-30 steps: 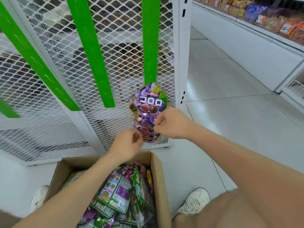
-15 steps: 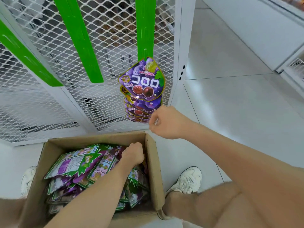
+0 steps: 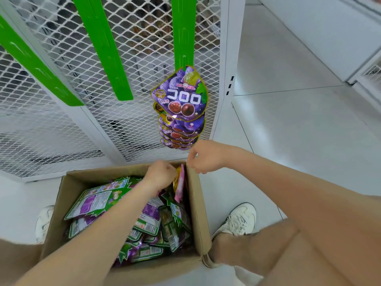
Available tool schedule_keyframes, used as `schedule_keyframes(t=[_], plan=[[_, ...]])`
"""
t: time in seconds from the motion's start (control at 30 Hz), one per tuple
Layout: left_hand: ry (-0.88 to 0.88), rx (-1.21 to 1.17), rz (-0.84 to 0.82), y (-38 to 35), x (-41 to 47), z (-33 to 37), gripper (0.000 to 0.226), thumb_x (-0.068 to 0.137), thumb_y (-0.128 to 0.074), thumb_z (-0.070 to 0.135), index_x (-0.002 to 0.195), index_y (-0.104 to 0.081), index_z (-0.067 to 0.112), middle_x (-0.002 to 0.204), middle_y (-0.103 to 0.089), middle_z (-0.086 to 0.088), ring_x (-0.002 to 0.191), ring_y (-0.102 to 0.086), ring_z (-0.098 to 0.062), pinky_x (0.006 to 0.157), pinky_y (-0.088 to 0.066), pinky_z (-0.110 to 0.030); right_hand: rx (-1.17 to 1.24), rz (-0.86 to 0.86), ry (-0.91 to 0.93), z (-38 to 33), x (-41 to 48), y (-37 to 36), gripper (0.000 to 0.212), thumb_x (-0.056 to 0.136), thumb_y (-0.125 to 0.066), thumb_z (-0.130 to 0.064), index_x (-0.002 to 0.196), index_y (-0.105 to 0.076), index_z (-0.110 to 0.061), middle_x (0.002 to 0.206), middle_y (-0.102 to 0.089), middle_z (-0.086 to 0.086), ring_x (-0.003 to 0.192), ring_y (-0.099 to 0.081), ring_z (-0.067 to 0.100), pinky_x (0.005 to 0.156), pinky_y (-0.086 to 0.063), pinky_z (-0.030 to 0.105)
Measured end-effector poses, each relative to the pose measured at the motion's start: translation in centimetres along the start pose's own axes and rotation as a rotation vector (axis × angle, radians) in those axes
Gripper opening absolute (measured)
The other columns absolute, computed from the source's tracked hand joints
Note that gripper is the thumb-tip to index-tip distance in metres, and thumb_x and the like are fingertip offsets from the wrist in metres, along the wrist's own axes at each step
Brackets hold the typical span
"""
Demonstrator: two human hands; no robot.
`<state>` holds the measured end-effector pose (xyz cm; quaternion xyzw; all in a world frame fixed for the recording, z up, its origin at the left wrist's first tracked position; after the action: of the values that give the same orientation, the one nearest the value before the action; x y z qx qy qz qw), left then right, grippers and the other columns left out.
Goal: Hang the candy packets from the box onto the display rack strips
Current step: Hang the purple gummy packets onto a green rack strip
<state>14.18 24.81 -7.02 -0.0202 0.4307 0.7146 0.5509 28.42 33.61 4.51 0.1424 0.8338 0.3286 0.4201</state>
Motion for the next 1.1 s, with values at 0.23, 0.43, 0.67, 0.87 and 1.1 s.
schedule_keyframes(t=[0.23,0.43,0.67,0.87,1.1], plan=[[-0.450,-0.144,0.028,6.4,-6.2,4.6,0.019,0.107,-0.057,0.015,0.093,-0.068,0.017,0.079,-0.069,0.010,0.067,-0.061,-0.014,0.074,-0.053,-0.039,0.801,0.064,-0.203,-1.8,-1.6,-1.4,0.050,0.103,-0.056,-0.050,0.126,-0.060,-0.005,0.098,-0.066,0.027,0.095,-0.074,0.047,0.076,-0.066,0.049],[-0.488,-0.252,0.032,9.2,-8.3,5.2,0.026,0.095,-0.079,0.022,0.120,-0.074,0.026,0.123,-0.073,0.008,0.119,-0.066,-0.009,0.106,-0.048,-0.033,0.736,0.190,-0.055,-2.2,-2.6,-0.4,0.021,0.097,-0.059,-0.009,0.113,-0.073,-0.013,0.108,-0.078,0.018,0.092,-0.078,0.029,0.080,-0.063,0.057],[-0.436,-0.518,0.112,11.9,-8.7,7.0,0.024,0.110,-0.055,0.020,0.111,-0.073,0.004,0.105,-0.079,-0.008,0.096,-0.073,-0.014,0.089,-0.056,-0.027,0.793,0.050,0.149,-3.7,-5.5,1.8,0.023,0.104,-0.059,-0.011,0.122,-0.069,-0.020,0.118,-0.078,0.003,0.110,-0.075,0.025,0.095,-0.060,0.049],[-0.458,-0.601,0.233,13.7,-8.4,11.3,0.023,0.110,-0.056,0.020,0.096,-0.073,0.014,0.089,-0.077,0.002,0.083,-0.069,-0.009,0.077,-0.056,-0.028,0.735,0.520,0.375,-4.5,-6.0,6.0,0.019,0.109,-0.053,-0.028,0.106,-0.067,-0.017,0.093,-0.072,0.010,0.082,-0.066,0.025,0.078,-0.054,0.043],[-0.603,-0.498,0.404,17.4,-7.2,20.5,0.035,0.094,-0.061,-0.001,0.125,-0.063,0.017,0.113,-0.068,0.006,0.104,-0.063,-0.009,0.100,-0.052,-0.030,0.424,1.072,0.296,-3.3,-5.5,13.6,0.014,0.101,-0.060,-0.019,0.092,-0.071,-0.017,0.076,-0.070,-0.001,0.070,-0.061,0.019,0.064,-0.041,0.035]])
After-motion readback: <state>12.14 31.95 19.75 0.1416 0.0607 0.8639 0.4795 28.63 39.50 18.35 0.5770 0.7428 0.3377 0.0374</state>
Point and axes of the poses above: each hand's wrist, its own x-axis towards the middle knuckle, its own y-axis out of the back of the hand, z = x × y, the point moved 4 cm from there along x, towards the middle knuckle
